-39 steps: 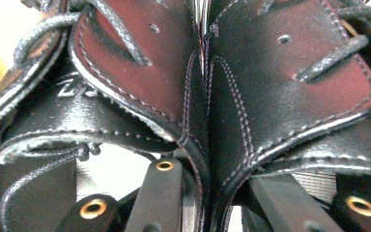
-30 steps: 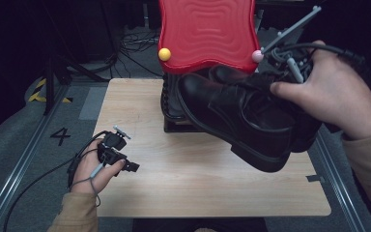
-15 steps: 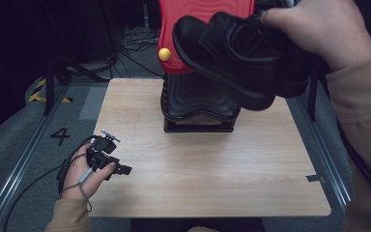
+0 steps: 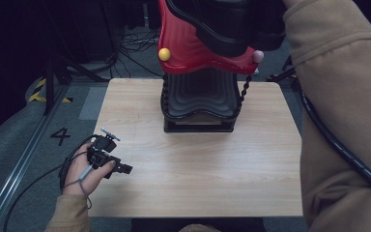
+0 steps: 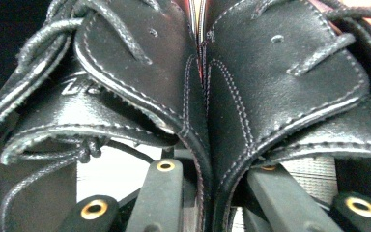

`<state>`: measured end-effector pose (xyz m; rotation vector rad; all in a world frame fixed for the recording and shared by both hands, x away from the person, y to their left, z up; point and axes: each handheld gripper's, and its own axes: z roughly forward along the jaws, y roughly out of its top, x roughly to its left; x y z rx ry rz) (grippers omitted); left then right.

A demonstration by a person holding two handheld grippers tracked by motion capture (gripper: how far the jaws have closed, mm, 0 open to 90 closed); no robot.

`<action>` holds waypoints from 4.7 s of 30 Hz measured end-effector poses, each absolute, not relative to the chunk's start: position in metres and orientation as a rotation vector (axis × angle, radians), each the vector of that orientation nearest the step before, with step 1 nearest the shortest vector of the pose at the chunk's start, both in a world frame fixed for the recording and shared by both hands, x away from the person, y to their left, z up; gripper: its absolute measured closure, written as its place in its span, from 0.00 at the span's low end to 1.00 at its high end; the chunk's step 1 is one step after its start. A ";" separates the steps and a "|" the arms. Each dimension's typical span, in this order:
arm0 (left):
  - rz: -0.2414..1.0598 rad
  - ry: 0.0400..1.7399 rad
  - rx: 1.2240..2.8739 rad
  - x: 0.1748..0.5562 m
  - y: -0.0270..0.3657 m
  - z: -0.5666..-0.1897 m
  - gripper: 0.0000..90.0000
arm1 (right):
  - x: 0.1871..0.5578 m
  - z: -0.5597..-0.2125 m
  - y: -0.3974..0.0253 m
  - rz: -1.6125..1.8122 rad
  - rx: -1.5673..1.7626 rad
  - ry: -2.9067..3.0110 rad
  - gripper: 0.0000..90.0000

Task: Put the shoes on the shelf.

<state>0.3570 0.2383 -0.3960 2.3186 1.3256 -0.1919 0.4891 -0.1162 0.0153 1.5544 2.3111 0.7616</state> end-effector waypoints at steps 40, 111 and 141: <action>-0.190 1.315 2.276 0.357 0.250 -0.396 0.41 | 0.569 -0.039 -0.083 0.838 1.665 1.951 0.88; -0.080 1.342 2.288 0.336 0.243 -0.372 0.39 | 0.396 -0.121 -0.292 0.905 1.334 2.345 0.42; -0.078 1.372 2.299 0.342 0.238 -0.383 0.39 | 0.399 -0.318 -0.309 0.841 1.181 2.506 0.38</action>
